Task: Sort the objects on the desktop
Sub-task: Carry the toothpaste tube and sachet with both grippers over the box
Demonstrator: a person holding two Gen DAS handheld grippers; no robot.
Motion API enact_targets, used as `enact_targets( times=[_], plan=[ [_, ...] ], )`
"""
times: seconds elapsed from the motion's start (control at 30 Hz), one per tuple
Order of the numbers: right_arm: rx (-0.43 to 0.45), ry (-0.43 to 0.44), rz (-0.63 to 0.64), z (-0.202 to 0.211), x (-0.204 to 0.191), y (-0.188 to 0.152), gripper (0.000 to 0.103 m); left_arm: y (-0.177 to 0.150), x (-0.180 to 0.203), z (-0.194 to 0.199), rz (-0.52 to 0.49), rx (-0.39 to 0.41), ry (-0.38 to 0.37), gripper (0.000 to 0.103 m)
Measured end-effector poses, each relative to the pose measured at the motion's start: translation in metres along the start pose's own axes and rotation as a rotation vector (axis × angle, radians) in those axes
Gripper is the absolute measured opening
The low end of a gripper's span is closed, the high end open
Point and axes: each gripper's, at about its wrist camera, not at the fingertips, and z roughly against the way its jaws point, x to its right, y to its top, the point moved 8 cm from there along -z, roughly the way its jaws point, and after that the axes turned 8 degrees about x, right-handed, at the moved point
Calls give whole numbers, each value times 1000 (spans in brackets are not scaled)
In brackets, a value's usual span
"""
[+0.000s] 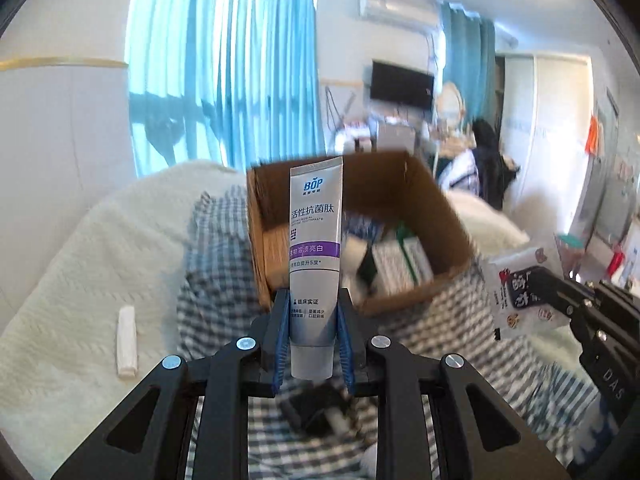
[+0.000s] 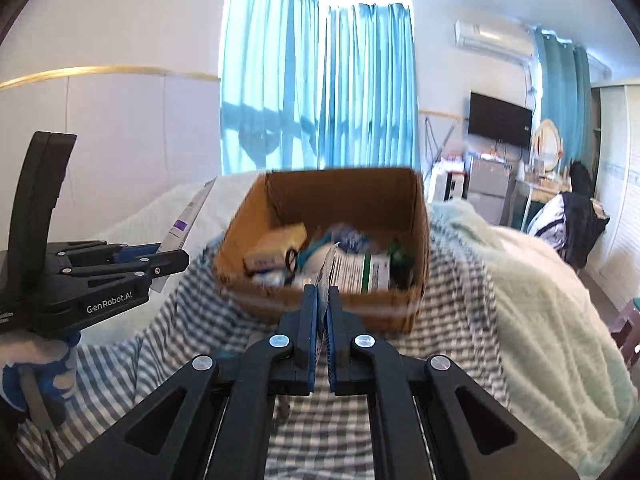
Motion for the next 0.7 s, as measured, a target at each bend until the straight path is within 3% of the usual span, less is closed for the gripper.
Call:
enact_targets(
  times=[0.23,0.7],
  plan=[
    [90,-2,17,1,5,46,3,53,-3,12,36,119,10,21],
    [257,-13,42,2,11,115,3,112,12,10,1,285,24,21]
  ],
)
